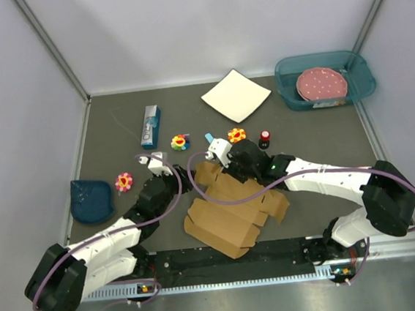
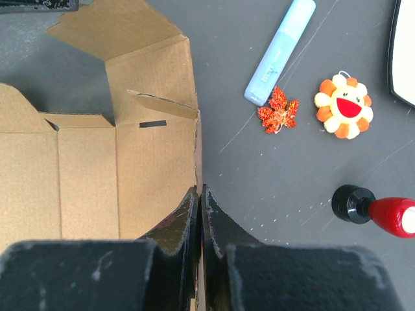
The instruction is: Fold the paper box
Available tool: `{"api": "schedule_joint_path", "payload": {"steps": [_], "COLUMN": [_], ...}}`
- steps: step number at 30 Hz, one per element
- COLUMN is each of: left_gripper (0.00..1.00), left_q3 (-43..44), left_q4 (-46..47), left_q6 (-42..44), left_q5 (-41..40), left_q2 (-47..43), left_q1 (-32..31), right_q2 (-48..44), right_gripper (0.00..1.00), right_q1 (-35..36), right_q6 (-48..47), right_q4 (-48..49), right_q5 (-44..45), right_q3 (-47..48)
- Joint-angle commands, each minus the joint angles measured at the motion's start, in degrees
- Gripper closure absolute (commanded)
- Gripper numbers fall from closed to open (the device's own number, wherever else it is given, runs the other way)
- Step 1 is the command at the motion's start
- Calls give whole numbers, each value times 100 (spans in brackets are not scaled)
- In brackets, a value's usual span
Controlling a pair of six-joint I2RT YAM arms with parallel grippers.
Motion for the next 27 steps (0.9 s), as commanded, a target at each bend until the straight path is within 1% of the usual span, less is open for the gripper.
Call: {"api": "schedule_joint_path", "payload": {"steps": [1, 6, 15, 21, 22, 27], "left_gripper": [41, 42, 44, 48, 48, 48], "left_q3": [208, 287, 507, 621, 647, 770], "left_q4": [100, 302, 671, 900, 970, 1225], "left_q6": [123, 193, 255, 238, 237, 150], "left_q5": [139, 289, 710, 886, 904, 1001], "left_q2": [247, 590, 1153, 1496, 1583, 1847], "left_q1": [21, 21, 12, -23, -23, -41], "right_q2": [-200, -174, -7, 134, 152, 231], "right_gripper": [100, 100, 100, 100, 100, 100], "right_q1": [75, 180, 479, 796, 831, 1094], "right_q6": [-50, -198, -489, -656, -691, -1015], "right_q4": [-24, -164, -331, -314, -270, 256], "right_q5": [98, 282, 931, 1801, 2212, 3207], "right_q3": [195, 310, 441, 424, 407, 179]}}
